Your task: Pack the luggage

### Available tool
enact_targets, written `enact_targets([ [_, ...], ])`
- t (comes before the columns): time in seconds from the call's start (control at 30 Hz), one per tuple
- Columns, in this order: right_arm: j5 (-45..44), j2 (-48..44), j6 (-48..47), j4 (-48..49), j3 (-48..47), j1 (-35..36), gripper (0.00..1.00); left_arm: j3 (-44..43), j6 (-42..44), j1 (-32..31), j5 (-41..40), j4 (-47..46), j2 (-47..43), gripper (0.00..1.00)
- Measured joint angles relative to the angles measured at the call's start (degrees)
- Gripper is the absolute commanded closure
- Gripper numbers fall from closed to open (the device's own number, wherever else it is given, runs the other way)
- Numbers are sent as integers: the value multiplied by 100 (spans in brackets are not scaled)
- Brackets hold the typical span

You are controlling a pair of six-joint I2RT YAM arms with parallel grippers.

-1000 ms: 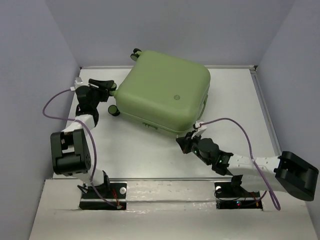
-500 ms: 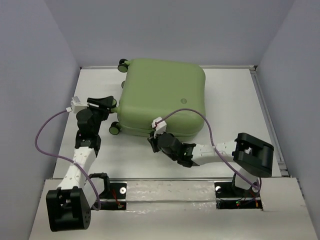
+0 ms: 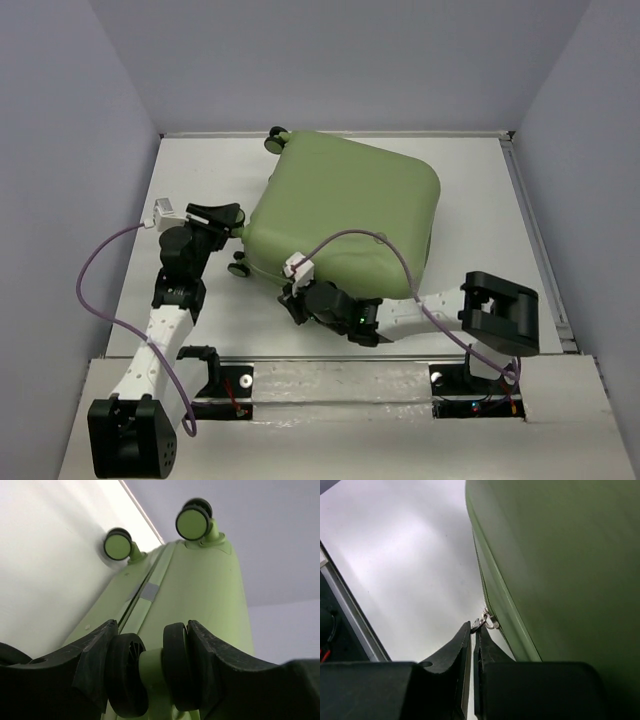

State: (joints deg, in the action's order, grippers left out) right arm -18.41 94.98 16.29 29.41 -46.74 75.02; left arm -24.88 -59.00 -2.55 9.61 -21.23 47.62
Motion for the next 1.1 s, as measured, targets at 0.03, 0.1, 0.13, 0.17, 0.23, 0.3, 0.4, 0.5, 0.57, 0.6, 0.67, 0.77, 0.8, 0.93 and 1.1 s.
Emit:
enact_targets([
  [0.03,4,249,-35,-98,-304,20,93,0,42,13,-142,63,-24,94],
  [0.1,15,520,-92,-302,-691,68,70,0,120,74,-393,94,-24,94],
  [0.13,52,544,-83,-363,-758,87,52,-2,162,85,-452,107,-31,94],
  [0.17,184,520,0,-446,-785,111,28,-2,214,85,-483,162,-66,94],
  [0.23,573,256,151,-861,-782,199,12,-2,273,39,-404,175,-133,94],
  [0.3,719,-321,240,-1480,-748,374,7,0,275,-31,-308,179,-144,94],
  [0.4,706,-1541,339,-2184,-743,555,3,0,275,-107,-175,175,-138,94],
  [0.5,367,-2916,472,-2686,-728,492,0,7,275,-120,-103,149,-131,94],
  [0.57,22,-3624,544,-2951,-660,341,0,48,273,-120,-83,85,-133,94],
  [0.6,-260,-4164,662,-3143,-557,70,0,85,271,-120,-83,46,-155,94],
  [0.67,-774,-4843,837,-3641,-400,-509,0,131,280,-127,-85,31,-232,94],
  [0.77,-1663,-5761,1169,-4489,-140,-1556,0,190,326,-175,-136,85,-407,94],
  [0.8,-1956,-6050,1263,-4857,-35,-1923,0,197,337,-190,-146,111,-450,94],
  [0.93,-2190,-6168,1469,-5589,105,-2745,0,247,391,-260,-199,149,-586,94],
  [1.1,-1709,-5394,1742,-5519,354,-3722,0,278,435,-341,-236,186,-697,94],
])
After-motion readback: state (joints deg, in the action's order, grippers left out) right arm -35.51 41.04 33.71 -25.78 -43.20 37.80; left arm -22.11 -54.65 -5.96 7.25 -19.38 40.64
